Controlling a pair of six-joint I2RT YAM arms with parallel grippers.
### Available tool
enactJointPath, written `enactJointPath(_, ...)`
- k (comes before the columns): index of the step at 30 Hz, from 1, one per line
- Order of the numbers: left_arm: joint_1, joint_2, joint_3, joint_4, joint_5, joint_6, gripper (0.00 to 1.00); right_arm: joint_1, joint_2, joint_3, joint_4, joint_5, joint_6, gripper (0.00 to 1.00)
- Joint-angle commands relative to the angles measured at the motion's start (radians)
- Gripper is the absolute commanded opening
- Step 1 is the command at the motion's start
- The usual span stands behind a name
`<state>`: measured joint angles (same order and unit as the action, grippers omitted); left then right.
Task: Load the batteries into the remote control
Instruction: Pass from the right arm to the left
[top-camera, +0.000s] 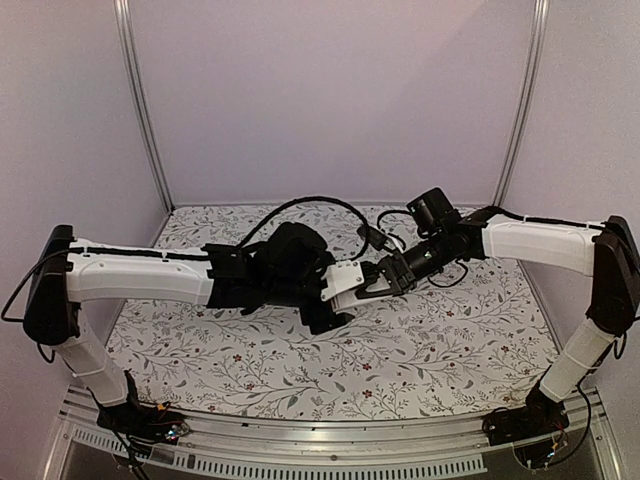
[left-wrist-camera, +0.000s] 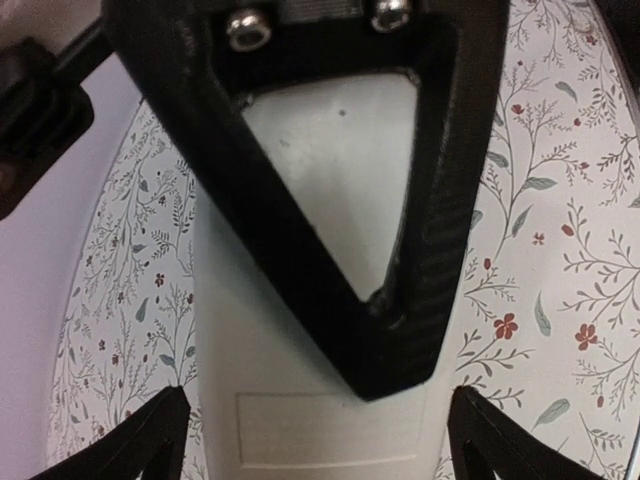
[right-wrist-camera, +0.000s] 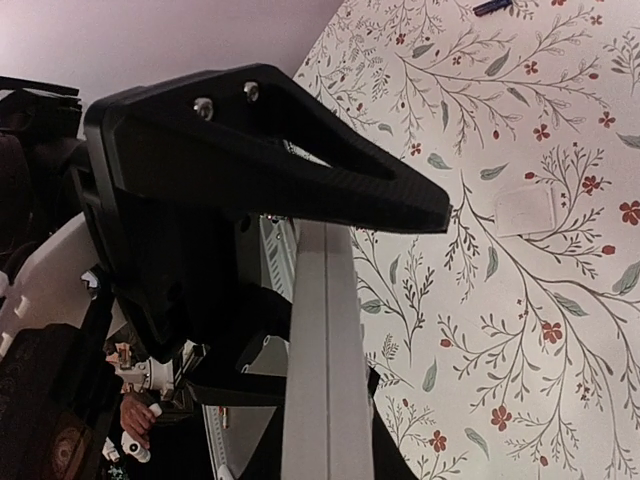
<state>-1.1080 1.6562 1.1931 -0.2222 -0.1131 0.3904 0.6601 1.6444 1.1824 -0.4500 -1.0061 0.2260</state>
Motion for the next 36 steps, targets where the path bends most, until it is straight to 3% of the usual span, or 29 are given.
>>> enactJointPath(1, -0.028, 0.034, 0.039, 0.003, -0.053, 0.054, 0.86, 0.011, 0.029, 0.037, -0.046, -0.029, -0.017, 0.01)
enactJointPath(4, -0.03, 0.039, 0.041, 0.003, -0.077, 0.056, 0.77, 0.011, 0.036, 0.042, -0.06, -0.027, -0.023, 0.01)
enactJointPath(8, -0.019, 0.028, 0.034, 0.013, -0.113, 0.038, 0.55, 0.011, 0.041, 0.048, -0.065, -0.026, -0.027, 0.04)
enactJointPath(10, -0.015, 0.022, 0.033, 0.022, -0.114, 0.016, 0.48, 0.01, 0.041, 0.055, -0.064, -0.021, -0.024, 0.08)
enactJointPath(11, -0.014, 0.021, 0.031, 0.029, -0.118, 0.003, 0.46, 0.01, 0.04, 0.058, -0.063, -0.02, -0.024, 0.12)
enactJointPath(14, -0.007, 0.028, 0.032, 0.06, -0.163, -0.056, 0.41, 0.007, 0.032, 0.066, -0.035, 0.005, -0.006, 0.4)
enactJointPath(17, -0.002, 0.038, 0.042, 0.082, -0.218, -0.131, 0.4, -0.017, 0.001, 0.026, 0.096, 0.05, 0.065, 0.56)
enactJointPath(24, 0.017, 0.022, 0.052, 0.162, -0.294, -0.343, 0.41, -0.056, -0.079, -0.098, 0.476, 0.161, 0.312, 0.56)
enactJointPath(31, 0.015, 0.027, 0.057, 0.205, -0.286, -0.416, 0.42, -0.057, -0.053, -0.133, 0.754, 0.251, 0.493, 0.55)
enactJointPath(36, 0.018, 0.028, 0.066, 0.202, -0.29, -0.448, 0.42, -0.055, -0.008, -0.126, 0.865, 0.255, 0.568, 0.35)
